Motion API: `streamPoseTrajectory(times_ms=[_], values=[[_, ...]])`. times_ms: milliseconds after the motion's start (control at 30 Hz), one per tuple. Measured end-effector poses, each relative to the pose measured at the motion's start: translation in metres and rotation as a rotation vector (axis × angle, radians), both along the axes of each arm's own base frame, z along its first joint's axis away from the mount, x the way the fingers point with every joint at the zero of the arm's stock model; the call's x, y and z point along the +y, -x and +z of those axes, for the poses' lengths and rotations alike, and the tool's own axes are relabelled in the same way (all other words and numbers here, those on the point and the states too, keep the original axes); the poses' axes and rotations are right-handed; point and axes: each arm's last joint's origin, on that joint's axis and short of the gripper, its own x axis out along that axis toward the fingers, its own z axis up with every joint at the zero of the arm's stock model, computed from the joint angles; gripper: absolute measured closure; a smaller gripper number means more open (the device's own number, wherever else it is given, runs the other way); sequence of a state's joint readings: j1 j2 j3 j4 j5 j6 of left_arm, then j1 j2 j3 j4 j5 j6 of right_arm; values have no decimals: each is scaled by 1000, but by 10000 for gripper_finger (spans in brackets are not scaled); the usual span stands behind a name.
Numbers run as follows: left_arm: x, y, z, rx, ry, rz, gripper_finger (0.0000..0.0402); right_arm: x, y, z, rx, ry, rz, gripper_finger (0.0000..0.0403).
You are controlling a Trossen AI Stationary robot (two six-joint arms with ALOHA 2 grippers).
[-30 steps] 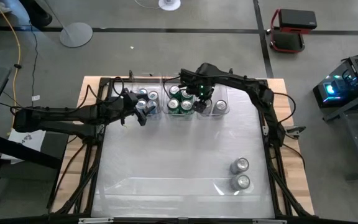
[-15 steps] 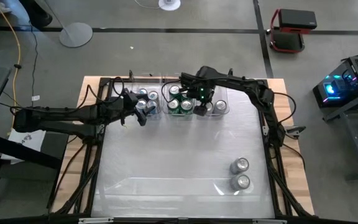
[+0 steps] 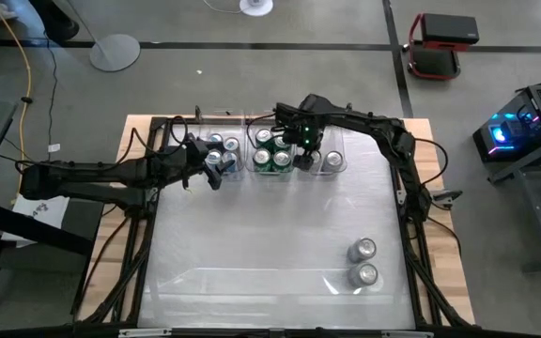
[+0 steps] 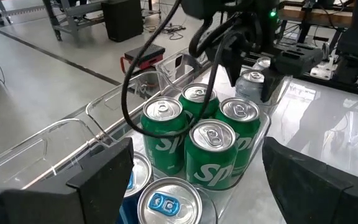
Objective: Sort soda cans
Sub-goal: Put the bottom left blue-white soda can into the right transparent bin, then put the top blue-white soda can into the right transparent bin
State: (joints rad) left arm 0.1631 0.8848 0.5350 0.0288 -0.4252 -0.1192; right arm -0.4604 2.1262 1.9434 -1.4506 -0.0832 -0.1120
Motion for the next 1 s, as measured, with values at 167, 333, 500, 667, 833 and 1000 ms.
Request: streamPoseTrajectory(times_ms=[167,333,500,667,833,1000], values=[[0,0,0,0,0,1,69,0,5,15,-52,26,8,86],[0,0,0,0,0,1,69,3,13,40,-116,103,22,86],[0,0,0,0,1,1,69,20,28,78,-176,244,34,86],[0,0,0,4,-7,-2,69,86,46,113,-295,354,105,86],[0,-1,2,1,-29,-17,69,175,79,118,-447,407,128,86],[-2,-3,7,-41,-64,-94,69,222,122,101,-472,262,-104,86]])
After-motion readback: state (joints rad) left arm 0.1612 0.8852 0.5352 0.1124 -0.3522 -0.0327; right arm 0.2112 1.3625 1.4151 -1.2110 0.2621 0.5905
